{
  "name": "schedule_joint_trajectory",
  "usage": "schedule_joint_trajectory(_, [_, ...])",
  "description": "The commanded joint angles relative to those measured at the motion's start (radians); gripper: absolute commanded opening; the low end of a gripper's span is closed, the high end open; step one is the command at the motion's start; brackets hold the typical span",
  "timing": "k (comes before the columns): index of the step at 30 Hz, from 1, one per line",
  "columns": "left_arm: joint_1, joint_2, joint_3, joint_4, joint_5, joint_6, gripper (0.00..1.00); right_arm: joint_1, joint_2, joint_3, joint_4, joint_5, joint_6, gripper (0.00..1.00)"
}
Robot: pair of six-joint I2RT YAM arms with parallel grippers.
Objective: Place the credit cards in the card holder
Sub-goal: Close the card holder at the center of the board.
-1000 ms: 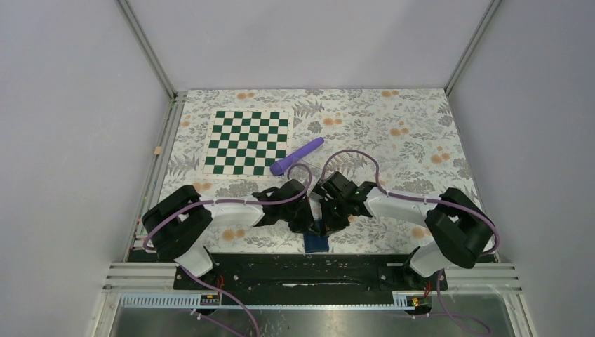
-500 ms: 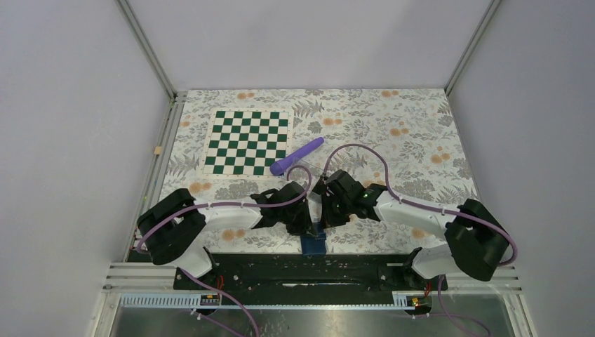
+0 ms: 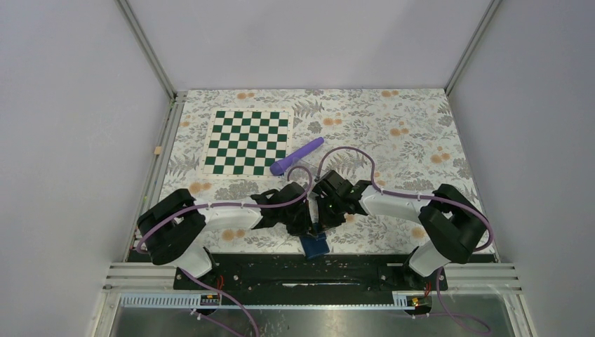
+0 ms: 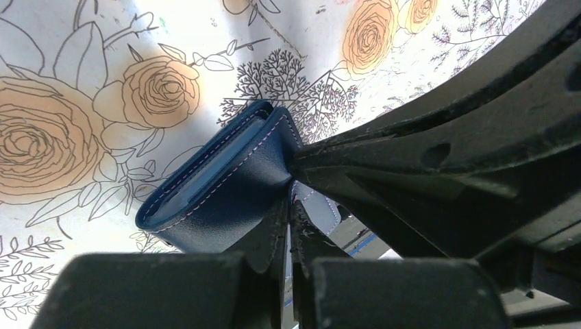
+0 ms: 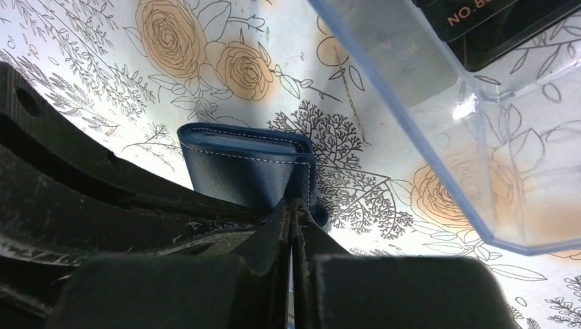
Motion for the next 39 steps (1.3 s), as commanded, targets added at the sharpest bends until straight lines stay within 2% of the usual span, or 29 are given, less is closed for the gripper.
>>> schedule_joint_trajectory(1, [-0.012, -0.025, -0.013, -0.047, -0.023, 0.006, 0.0, 0.007, 0.051, 0.011, -0.028, 0.054, -0.023, 0.0])
schedule_joint_trajectory(11, [-0.015, -0.051, -0.019, -0.047, -0.02, -0.014, 0.0, 0.007, 0.051, 0.013, -0.056, 0.075, -0.019, 0.0])
schedule_joint_trajectory(22, [-0.025, 0.016, -0.022, 0.0, 0.022, -0.034, 0.0, 0.007, 0.028, 0.015, -0.061, 0.065, -0.021, 0.0])
schedule_joint_trajectory(34, [-0.027, 0.01, -0.039, -0.012, 0.017, -0.038, 0.0, 0.007, -0.133, -0.052, 0.015, 0.008, -0.006, 0.0])
schedule_joint_trajectory(39, [-0.036, 0.004, 0.0, -0.046, 0.01, -0.018, 0.0, 0.007, -0.087, -0.033, 0.026, -0.009, -0.013, 0.0])
